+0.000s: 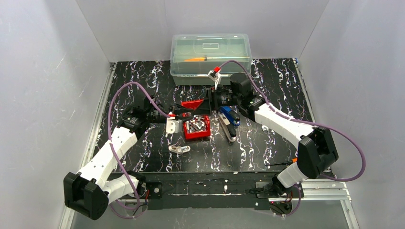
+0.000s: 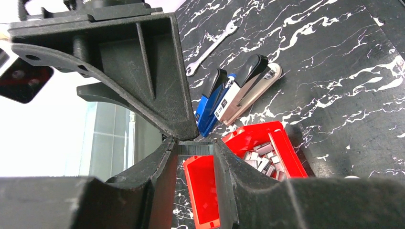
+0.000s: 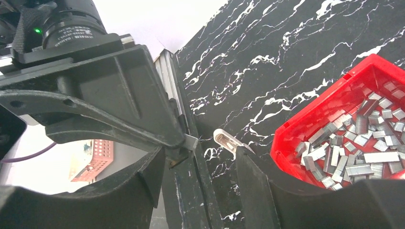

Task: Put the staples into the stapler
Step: Adjust the staple.

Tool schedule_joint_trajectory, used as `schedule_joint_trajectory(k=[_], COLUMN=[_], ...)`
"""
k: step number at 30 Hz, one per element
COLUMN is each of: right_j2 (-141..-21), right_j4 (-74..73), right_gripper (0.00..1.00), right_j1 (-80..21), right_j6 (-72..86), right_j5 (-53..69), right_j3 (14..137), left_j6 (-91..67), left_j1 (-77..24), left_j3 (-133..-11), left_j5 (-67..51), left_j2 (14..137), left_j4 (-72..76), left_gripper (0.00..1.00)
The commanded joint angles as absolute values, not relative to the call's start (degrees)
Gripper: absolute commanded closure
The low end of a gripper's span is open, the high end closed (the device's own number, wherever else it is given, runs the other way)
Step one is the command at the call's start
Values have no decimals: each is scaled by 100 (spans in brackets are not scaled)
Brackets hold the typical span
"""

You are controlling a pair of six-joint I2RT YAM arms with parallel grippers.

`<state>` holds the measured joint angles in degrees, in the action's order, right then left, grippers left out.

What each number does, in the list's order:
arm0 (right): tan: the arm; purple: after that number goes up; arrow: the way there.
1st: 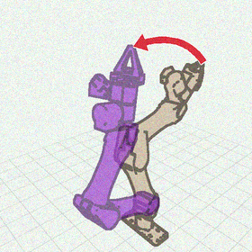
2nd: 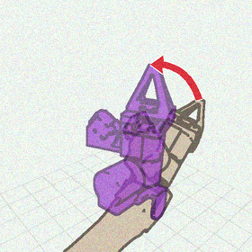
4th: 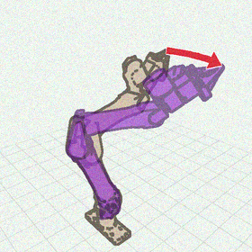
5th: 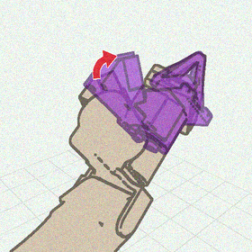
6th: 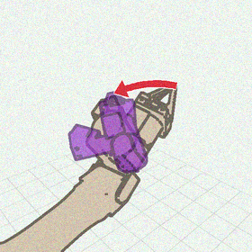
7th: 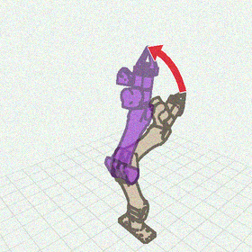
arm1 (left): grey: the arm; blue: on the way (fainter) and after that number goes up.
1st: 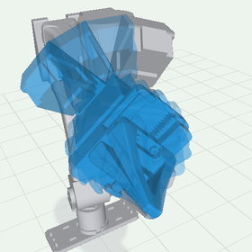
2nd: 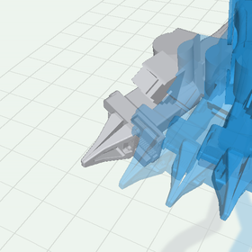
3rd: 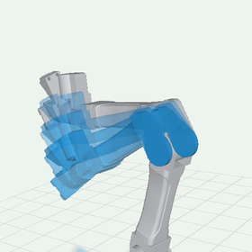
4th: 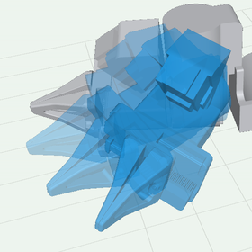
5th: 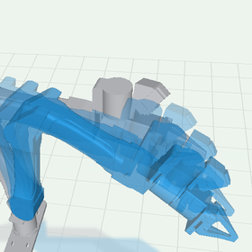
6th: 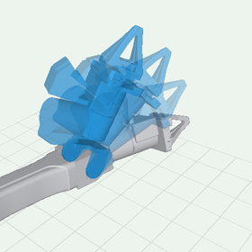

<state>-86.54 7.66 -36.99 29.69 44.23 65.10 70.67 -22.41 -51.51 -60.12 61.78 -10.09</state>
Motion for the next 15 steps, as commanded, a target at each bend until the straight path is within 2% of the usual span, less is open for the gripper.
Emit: schedule_joint_trajectory(k=[1,10,15], right_j2=[-8528,-8528,-8612], right_j4=[526,211,56], right_gripper=[36,44,45], right_j1=[-3952,-4199,-4243], right_j6=[2686,2552,2506], right_j5=[4026,3119,3004], right_j3=[7028,7234,7266], left_j6=[7163,7135,7124], left_j1=[-2309,-2371,-2388], left_j3=[-5288,-5317,-5329], left_j5=[-5927,-5643,-5581], left_j2=[6226,6291,6306], left_j4=[-1186,-1187,-1187], left_gripper=[74,74,75])
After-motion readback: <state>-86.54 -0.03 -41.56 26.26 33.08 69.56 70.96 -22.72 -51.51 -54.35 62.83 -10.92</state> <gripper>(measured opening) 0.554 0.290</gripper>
